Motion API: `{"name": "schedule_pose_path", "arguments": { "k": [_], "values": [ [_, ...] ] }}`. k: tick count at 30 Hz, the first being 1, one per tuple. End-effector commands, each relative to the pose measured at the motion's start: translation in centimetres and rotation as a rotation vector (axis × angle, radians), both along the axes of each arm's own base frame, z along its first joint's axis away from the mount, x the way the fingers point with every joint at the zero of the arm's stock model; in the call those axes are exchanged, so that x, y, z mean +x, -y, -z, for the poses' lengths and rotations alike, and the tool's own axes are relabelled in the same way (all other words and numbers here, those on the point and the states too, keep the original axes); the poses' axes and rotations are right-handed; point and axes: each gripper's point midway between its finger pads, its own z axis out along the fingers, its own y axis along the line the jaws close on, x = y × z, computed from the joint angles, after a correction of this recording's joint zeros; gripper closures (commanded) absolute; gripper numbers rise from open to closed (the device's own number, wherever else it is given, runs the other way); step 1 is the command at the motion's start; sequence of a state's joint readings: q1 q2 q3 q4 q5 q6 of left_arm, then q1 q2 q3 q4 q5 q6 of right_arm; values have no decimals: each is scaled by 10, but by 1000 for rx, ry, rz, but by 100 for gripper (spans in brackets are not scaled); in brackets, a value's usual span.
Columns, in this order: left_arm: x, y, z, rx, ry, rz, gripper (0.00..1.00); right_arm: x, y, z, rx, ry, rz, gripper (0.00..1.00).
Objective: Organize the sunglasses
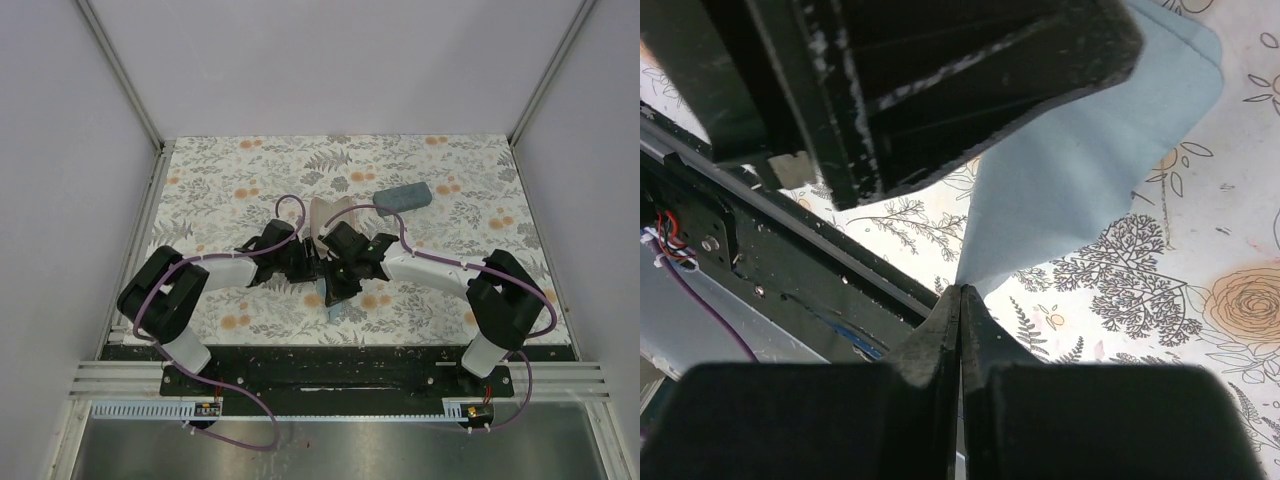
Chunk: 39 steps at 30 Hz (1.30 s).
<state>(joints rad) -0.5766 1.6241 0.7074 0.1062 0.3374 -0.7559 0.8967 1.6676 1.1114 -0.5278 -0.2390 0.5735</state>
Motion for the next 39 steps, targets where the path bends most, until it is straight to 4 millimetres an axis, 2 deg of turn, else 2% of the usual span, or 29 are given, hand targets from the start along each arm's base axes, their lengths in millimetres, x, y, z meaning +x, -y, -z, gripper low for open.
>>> {"name": "schedule_pose_path", "arguments": {
  "k": [1,5,9,11,13,18,24,28,32,39],
  "values": [
    [4,14,4,-52,-25,-30,50,-2,-5,-3,36,5,-29,100],
    [2,13,6,-28,-26,-33,62,-1,-3,-3,32,10,-23,100],
    [2,10,7,-18,-15,-38,87,-1,-2,-1,26,10,-22,100],
    [4,13,5,-23,-7,-31,96,0,-2,1,23,14,-21,100],
    [8,15,3,-22,2,-27,100,1,-2,2,18,14,-20,100],
    [21,21,-17,-19,50,-8,100,13,5,1,33,28,21,100],
    [50,34,-63,-21,149,1,100,36,6,-13,71,70,51,100],
    [73,37,-89,-10,181,-14,100,59,7,-24,88,106,75,100],
    [97,36,-106,-28,203,-35,100,86,11,-37,108,148,110,100],
    [147,30,-117,-25,222,-83,100,137,20,-53,117,219,171,100]
  ]
}}
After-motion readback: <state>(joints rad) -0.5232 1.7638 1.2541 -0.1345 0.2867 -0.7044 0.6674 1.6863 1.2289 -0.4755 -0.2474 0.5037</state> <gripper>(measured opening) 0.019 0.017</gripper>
